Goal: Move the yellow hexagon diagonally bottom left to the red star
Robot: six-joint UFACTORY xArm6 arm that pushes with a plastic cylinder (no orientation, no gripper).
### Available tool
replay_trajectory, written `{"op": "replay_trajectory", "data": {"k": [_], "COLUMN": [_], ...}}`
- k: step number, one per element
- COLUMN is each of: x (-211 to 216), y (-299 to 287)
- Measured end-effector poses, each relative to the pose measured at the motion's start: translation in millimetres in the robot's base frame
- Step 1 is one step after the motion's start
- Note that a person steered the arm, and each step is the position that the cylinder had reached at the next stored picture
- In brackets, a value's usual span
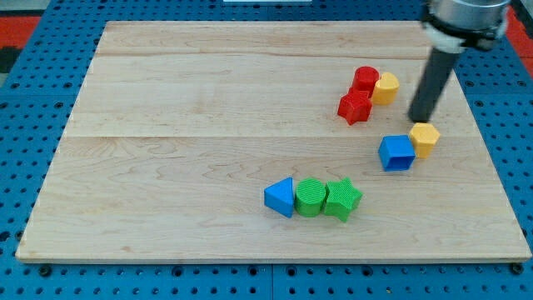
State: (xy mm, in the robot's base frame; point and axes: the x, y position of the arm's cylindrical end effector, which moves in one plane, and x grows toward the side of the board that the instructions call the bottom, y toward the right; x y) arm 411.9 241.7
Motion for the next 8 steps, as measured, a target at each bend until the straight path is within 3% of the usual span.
{"op": "replay_trajectory", "data": {"k": [1, 2, 5, 8], "x": [26, 53, 32, 26], "y": [28, 11, -84, -126]}}
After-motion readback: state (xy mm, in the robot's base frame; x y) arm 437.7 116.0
